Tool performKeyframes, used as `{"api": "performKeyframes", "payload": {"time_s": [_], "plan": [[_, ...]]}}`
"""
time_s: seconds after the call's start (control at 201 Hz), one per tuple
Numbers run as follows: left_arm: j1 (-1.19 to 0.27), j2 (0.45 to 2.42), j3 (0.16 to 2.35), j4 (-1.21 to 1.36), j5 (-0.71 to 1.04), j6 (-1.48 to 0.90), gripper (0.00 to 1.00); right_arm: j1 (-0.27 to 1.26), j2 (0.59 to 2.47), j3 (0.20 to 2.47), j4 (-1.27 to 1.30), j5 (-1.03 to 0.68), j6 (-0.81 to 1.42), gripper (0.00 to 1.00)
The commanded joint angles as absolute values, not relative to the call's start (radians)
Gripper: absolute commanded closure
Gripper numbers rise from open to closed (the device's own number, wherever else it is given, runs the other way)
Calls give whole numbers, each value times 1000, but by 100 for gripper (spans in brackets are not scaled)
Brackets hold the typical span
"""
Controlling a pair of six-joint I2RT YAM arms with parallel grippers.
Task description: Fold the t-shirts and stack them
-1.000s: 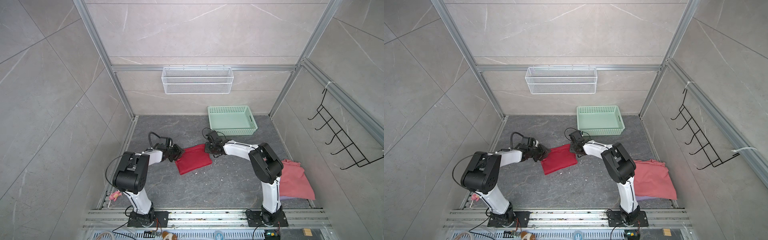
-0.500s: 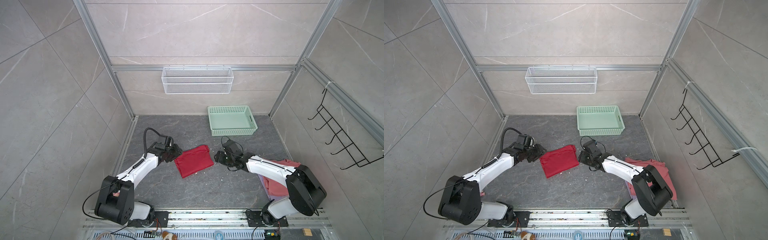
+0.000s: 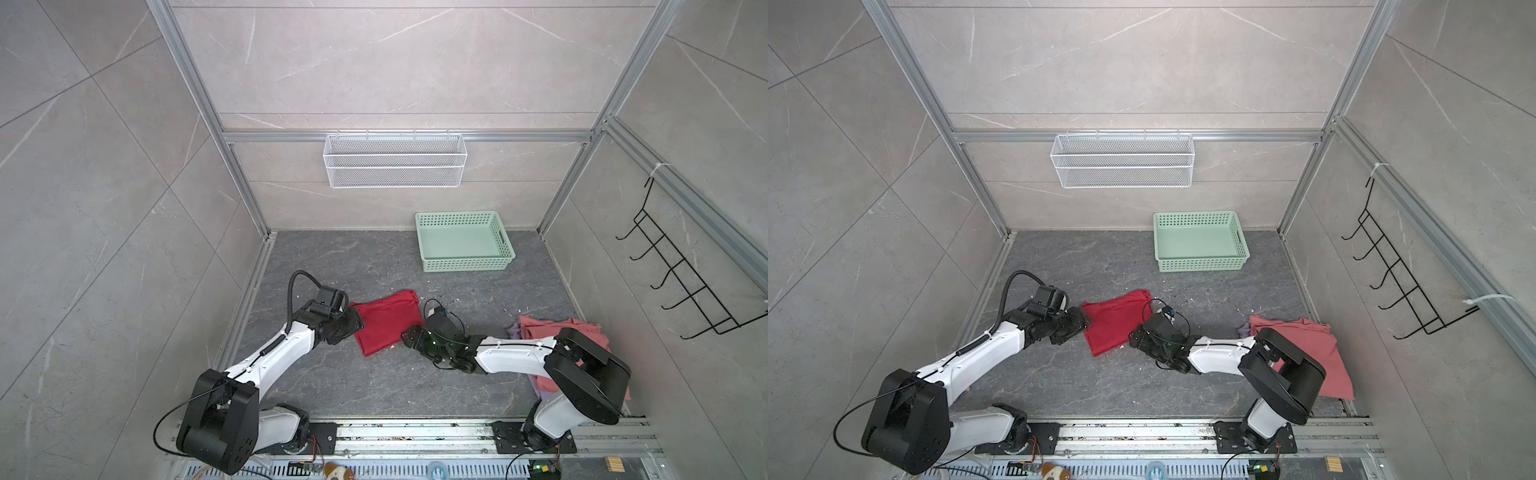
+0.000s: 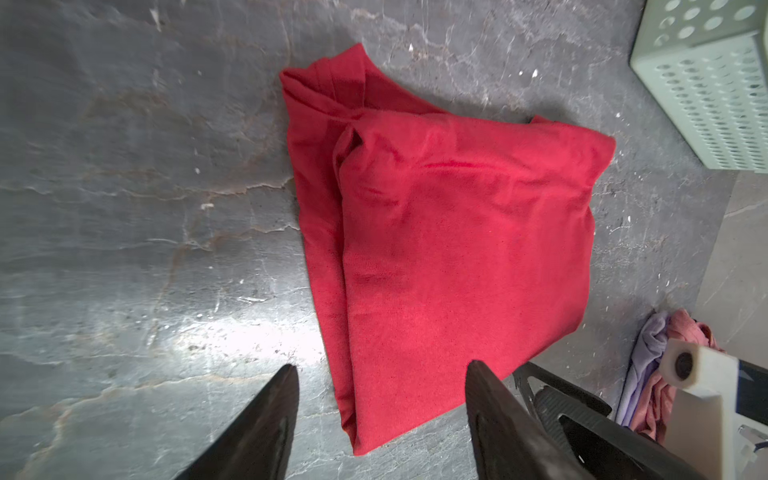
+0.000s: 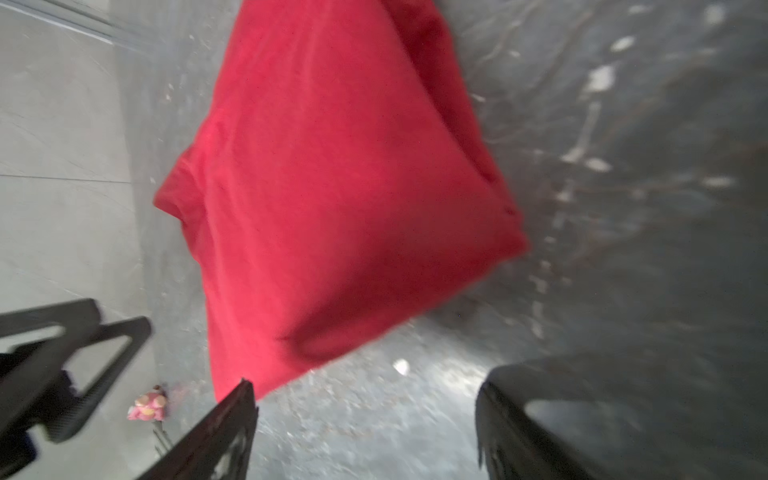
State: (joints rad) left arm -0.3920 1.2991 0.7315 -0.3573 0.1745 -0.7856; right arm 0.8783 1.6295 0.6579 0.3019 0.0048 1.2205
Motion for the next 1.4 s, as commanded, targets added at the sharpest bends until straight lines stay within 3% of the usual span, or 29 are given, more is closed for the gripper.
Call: {"api": "performKeyframes", "payload": {"time_s": [0.0,0.259,0.338,0.523,0.657,0.881,0.99,1.175,1.394], "plan": [[-405,1341,721,-270,228,-808,35,889,1710,638,386,38,1313,18],[-432,1461,672,-195,282,-836,36,892,1850,656,499,47,1382,24],[-453,1504,669,-176,298,-847,37,890,1862,666,495,68,1380,35],[-476,1528,625,-152,307,-881,39,887,1844,722,360,123,1311,76],[-476,1471,634,-188,286,-881,38,871,1789,760,215,171,1261,95],[-472,1368,706,-303,265,-844,31,801,1665,768,40,187,1261,100],[-472,1358,717,-306,319,-851,23,759,1608,788,-41,159,1247,100],[-477,1410,660,-17,491,-1004,19,696,1555,810,-89,73,1238,100],[-506,1522,727,180,570,-1119,18,649,1532,855,-141,-26,1207,100]]}}
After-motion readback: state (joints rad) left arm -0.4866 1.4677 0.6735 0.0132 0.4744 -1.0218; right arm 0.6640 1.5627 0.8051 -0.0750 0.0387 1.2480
